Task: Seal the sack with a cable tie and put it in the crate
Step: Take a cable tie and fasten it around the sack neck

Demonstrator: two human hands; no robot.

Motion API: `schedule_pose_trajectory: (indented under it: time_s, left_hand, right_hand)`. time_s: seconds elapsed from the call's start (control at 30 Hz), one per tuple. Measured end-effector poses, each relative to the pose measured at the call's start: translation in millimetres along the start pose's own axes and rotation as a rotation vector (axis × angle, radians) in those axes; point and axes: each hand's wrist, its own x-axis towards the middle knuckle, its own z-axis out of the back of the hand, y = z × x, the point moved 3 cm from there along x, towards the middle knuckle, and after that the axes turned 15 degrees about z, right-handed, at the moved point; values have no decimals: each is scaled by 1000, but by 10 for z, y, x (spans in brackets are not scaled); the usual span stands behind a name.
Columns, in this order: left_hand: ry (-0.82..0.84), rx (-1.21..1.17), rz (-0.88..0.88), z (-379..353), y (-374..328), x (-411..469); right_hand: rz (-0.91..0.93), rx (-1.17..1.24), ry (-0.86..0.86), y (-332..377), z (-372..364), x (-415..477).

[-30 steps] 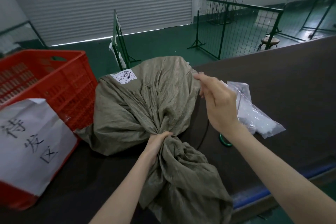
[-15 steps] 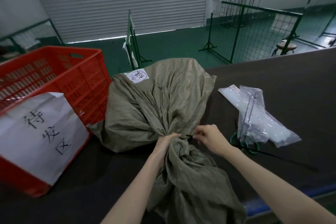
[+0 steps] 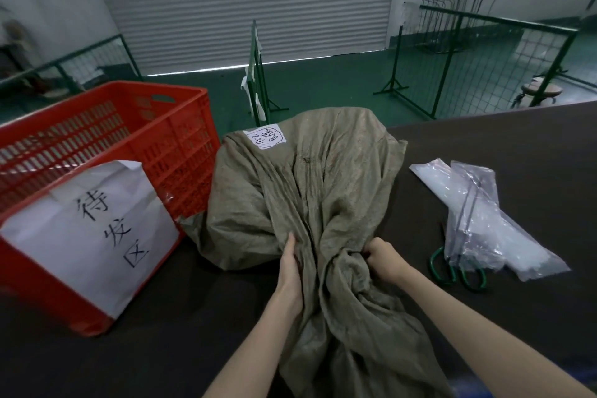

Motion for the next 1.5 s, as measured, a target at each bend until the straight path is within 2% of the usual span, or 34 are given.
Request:
schedule_pose_trajectory:
  time_s: [0.1, 0.23, 0.3, 0.4, 0.5, 0.67, 0.73, 0.83, 1.03, 1.27, 1.33, 1.5]
  left_hand:
    - [-96, -162, -80, 164, 43, 2]
    - [-199, -299, -56, 265, 151, 15]
    - [-294, -293, -29, 290, 190, 38]
    - [-392, -4, 10, 316, 194, 43]
    - [-381, 282, 33, 279, 151, -35]
    - [-423, 526, -118, 364, 44, 16]
    - [-554, 677, -207, 464, -15, 41]
    - [-705, 696, -375, 479, -134, -120]
    - [-660, 427, -595, 590, -386, -341]
    - [-492, 324, -666, 578, -604, -441]
    - [-421, 262, -672, 532, -646, -456]
    - [-176, 121, -624, 350, -680, -435]
  right_hand:
    - [-16, 80, -7, 15, -47, -32]
    - [-19, 287, 42, 107, -167, -79]
    - [-16, 376, 1, 149, -206, -86]
    - [-42, 404, -74, 74, -236, -38]
    - [-59, 411, -101, 35, -248, -22]
    - [-10, 267, -83, 83, -196, -78]
    - [-49, 277, -70, 76, -158, -95]
    - [19, 113, -60, 80, 8, -134]
    - [10, -9, -29, -100, 346, -128]
    - [-38, -73, -32, -316, 714, -177]
    - [-46, 29, -80, -341, 796, -200]
    - [-52, 665, -256, -198, 865, -211]
